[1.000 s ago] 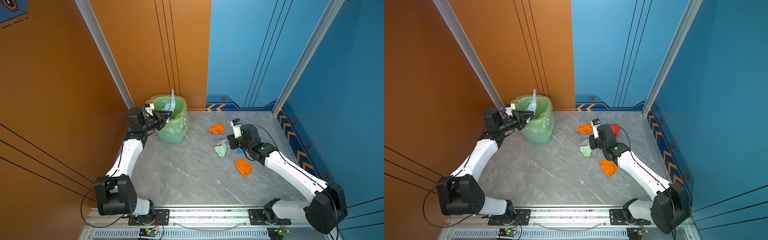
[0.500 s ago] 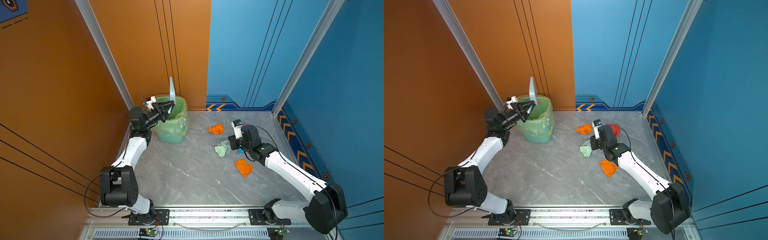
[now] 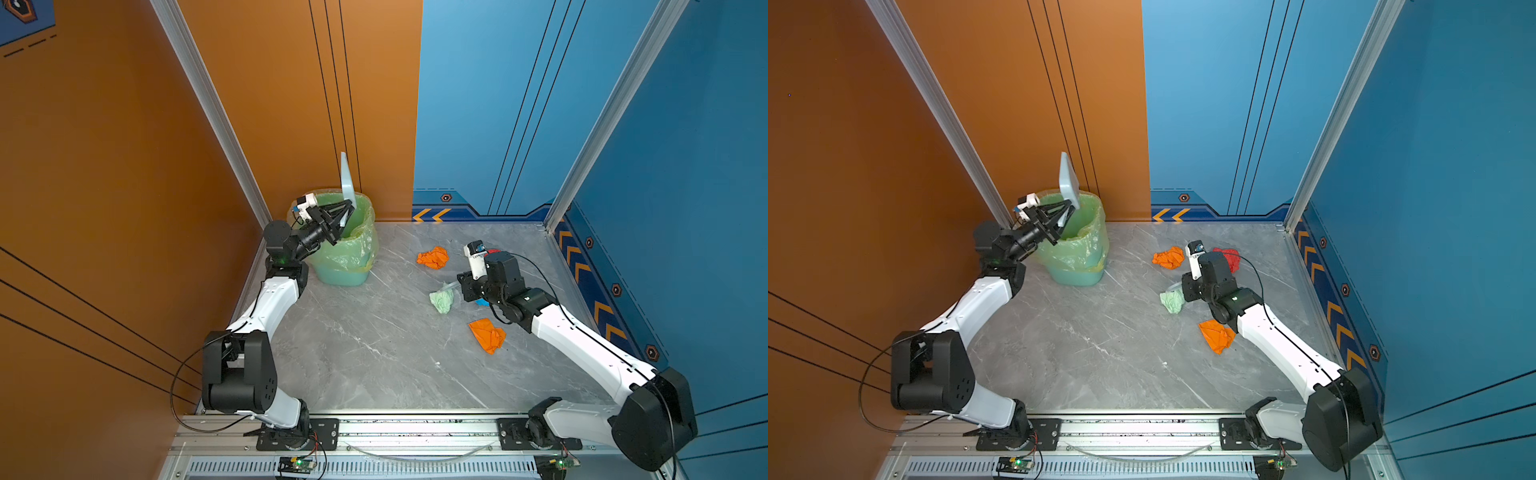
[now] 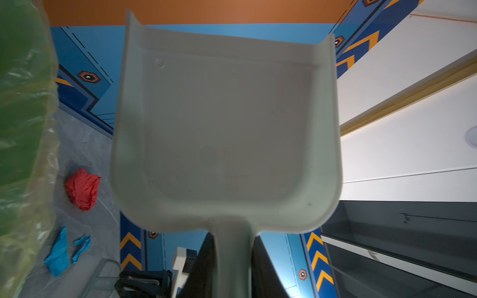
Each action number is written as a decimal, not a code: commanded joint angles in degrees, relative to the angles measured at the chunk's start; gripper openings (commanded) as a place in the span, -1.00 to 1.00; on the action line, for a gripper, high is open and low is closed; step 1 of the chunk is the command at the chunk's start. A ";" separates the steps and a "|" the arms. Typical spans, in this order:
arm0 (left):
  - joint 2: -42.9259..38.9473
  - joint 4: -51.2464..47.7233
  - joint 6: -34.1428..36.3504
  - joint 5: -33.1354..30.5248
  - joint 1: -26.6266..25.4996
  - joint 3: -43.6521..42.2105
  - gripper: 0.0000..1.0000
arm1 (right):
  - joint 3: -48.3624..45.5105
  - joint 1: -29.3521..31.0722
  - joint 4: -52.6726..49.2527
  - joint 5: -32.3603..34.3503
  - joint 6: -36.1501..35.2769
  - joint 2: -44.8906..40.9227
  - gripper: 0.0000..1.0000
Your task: Sweep away the paper scraps from the table
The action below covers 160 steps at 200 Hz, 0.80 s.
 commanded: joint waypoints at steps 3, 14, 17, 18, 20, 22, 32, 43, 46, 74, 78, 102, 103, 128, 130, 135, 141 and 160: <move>-4.64 -18.46 17.57 -0.17 -1.86 2.84 -1.00 | -0.70 0.04 -0.93 1.07 1.11 -2.50 -1.00; -6.28 -27.68 25.83 -1.91 -3.11 4.62 -1.00 | -0.81 0.05 -1.90 2.04 1.29 -2.91 -1.00; -6.58 -30.80 27.91 -2.66 -3.52 5.19 -1.00 | -0.84 0.04 -2.10 2.35 1.37 -3.10 -1.00; -6.77 -31.73 28.90 -2.87 -3.62 5.38 -1.00 | -0.82 0.04 -2.22 2.46 1.38 -3.10 -1.00; -7.07 -33.15 30.68 -3.42 -3.93 5.61 -1.00 | -0.87 0.04 -2.40 2.70 1.37 -3.17 -1.00; -7.34 -35.37 32.35 -3.96 -4.31 6.04 -1.00 | -0.81 0.04 -2.55 2.98 1.43 -3.18 -1.00; -8.50 -45.51 40.61 -7.34 -5.93 8.44 -1.00 | -0.94 0.04 -3.45 4.01 1.61 -3.48 -1.00; -9.61 -55.34 49.40 -12.60 -8.39 11.23 -1.00 | -0.92 0.04 -4.27 5.59 2.16 -3.75 -1.00; -9.84 -58.82 52.02 -14.17 -9.23 11.80 -1.00 | -0.97 0.04 -4.35 6.04 2.31 -3.77 -1.00; -12.17 -70.41 65.76 -26.04 -17.03 13.03 -1.00 | -0.73 -0.21 -4.84 9.51 4.61 -3.56 -1.00; -12.44 -71.35 66.84 -27.52 -18.02 12.70 -1.00 | -0.58 -0.29 -4.84 9.91 4.92 -3.45 -1.00; -13.54 -74.46 70.89 -34.47 -22.55 9.29 -1.00 | 0.79 -0.72 -4.94 12.41 6.68 -2.00 -1.00; -13.59 -74.48 71.05 -34.64 -22.71 9.14 -1.00 | 0.88 -0.78 -4.96 12.50 6.80 -1.93 -1.00; -14.82 -74.73 72.63 -38.98 -25.51 3.78 -1.00 | 2.23 -1.45 -4.62 13.68 8.88 0.20 -1.00; -14.88 -74.79 72.81 -39.30 -25.75 3.41 -1.00 | 2.24 -1.50 -4.63 13.83 9.11 0.34 -1.00; -14.97 -75.00 73.33 -40.30 -26.31 2.67 -1.00 | 2.28 -1.54 -4.34 14.09 9.47 0.90 -1.00; -15.03 -75.45 73.93 -41.69 -27.00 1.57 -1.00 | 2.25 -1.71 -3.99 14.26 9.97 1.47 -1.00; -15.05 -77.09 76.05 -46.21 -29.54 -1.13 -1.00 | 2.24 -1.88 -3.25 15.05 11.22 3.67 -1.00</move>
